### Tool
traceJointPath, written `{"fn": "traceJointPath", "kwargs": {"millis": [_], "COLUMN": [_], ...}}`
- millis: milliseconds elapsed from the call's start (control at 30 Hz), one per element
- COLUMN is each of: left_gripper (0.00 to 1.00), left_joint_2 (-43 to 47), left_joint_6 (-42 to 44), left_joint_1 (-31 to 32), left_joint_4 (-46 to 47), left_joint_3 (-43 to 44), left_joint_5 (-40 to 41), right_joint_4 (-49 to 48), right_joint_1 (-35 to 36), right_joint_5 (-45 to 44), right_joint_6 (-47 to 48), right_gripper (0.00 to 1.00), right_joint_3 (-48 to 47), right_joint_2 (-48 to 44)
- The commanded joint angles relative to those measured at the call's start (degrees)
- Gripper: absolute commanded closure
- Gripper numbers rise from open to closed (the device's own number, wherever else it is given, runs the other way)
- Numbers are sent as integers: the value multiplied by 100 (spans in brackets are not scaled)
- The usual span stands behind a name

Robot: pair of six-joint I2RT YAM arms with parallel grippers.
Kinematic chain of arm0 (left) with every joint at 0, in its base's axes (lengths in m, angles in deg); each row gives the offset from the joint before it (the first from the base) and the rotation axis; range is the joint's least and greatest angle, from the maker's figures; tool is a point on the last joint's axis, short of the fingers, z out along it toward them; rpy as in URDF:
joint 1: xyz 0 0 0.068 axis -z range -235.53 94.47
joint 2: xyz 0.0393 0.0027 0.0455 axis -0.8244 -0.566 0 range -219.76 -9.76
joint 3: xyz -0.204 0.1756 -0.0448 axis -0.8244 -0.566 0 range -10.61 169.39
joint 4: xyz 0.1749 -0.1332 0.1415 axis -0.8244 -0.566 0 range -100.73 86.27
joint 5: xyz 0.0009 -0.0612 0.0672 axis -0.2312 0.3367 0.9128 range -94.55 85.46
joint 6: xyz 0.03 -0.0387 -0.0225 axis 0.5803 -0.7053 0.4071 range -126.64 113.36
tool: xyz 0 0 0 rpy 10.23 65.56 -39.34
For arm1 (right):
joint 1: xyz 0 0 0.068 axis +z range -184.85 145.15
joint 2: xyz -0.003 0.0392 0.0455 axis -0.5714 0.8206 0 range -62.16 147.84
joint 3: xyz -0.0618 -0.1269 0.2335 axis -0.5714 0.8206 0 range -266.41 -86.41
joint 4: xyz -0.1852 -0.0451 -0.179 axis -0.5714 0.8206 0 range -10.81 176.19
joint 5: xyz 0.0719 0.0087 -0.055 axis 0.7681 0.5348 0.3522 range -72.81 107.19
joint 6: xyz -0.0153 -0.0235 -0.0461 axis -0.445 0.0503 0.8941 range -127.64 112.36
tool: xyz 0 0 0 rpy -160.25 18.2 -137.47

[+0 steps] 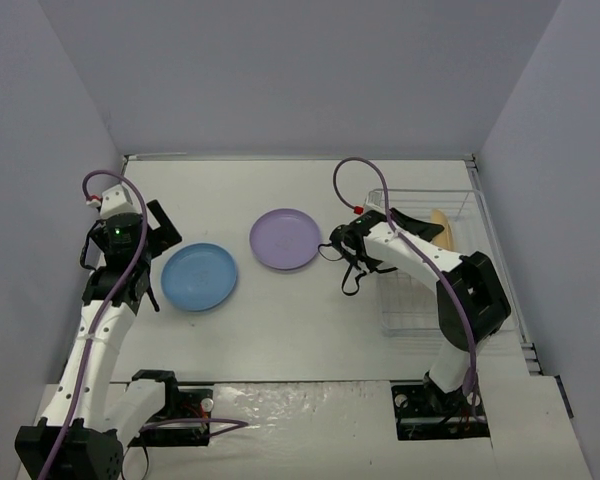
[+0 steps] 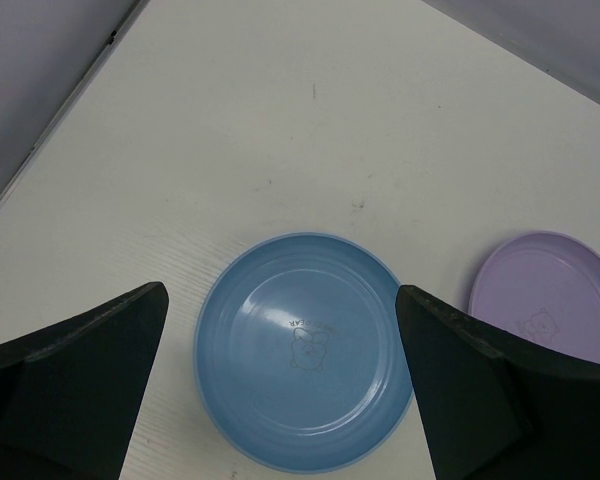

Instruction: Load the plates into the dish rack

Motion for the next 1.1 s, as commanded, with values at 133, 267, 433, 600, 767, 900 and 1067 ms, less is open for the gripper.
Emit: {"fn": "traceJointPath", "kwargs": {"millis": [133,267,433,600,767,900,1067], "left_gripper": [3,3,3,3,3,3,3], "left_joint_2": [-20,-15,42,53,29,0,-7], "left_joint_6": [34,45,46,61,46,46,37], "left_joint_1": [-22,-30,-26,-22,-30,-26,-29], "left_joint_4": [342,330,303,321,330,326,337], "left_joint_3": [334,334,312,316,316,325,328], "left_joint_5": [68,88,193,229,244,198,189], "right_joint_4": [314,314,314,338,341,341,337], "right_joint_1": [96,96,103,265,343,354,335], "right_joint_5": [-1064,-1169,-978,-522,-71,11,-750], "right_joint_6": [528,705,796,545,176,-88,-584], "right_gripper": [87,85,86,89,100,100,100], "right_joint_3": [-191,-383,-304,-83,187,75,-210], "right_joint_2": [-244,-172,-42,-95,-245,-336,-411]}}
